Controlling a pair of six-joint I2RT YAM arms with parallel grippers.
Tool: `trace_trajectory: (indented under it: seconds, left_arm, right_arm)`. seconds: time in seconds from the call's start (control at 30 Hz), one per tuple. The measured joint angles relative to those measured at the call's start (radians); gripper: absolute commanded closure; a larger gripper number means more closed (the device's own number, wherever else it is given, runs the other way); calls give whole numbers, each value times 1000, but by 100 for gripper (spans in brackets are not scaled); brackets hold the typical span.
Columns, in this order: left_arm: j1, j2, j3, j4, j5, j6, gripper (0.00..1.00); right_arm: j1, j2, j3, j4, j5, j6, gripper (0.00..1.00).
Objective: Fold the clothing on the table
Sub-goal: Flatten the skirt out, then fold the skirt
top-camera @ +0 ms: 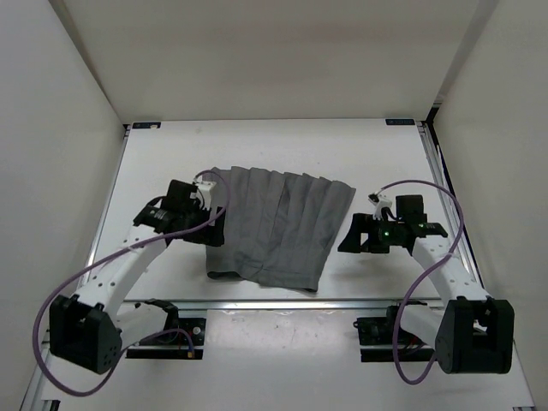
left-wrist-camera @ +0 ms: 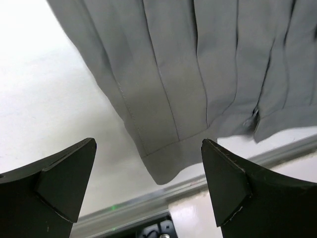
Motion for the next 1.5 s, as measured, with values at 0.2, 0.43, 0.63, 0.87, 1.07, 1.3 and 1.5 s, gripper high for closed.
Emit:
trace_trajectory:
  seconds: [0.2, 0.43, 0.63, 0.87, 1.07, 1.3, 1.5]
  left_arm:
    - [6, 127, 18, -65, -3, -8, 1]
    - [35, 296, -13, -85, 89, -92, 1]
    - [-21, 333, -77, 13, 184, -211, 52]
    - [-109, 397, -200, 259, 341, -430, 71]
    - [-207, 511, -163, 473, 424, -578, 57]
    - [-148, 441, -144, 557, 431, -621, 2]
    - [-155, 293, -173, 555, 307, -586, 1]
  right_arm:
    - [43, 2, -28, 26, -72, 134, 11]
    - [24, 36, -26, 16, -78, 170, 13]
    - [-10, 107, 8, 2, -87, 120, 7]
    - [-131, 170, 59, -35, -134, 35, 6]
    - [-146, 204, 74, -70, -141, -10, 5]
    - [-175, 215, 75, -89, -135, -23, 7]
    - [-185, 219, 70, -86, -126, -24, 6]
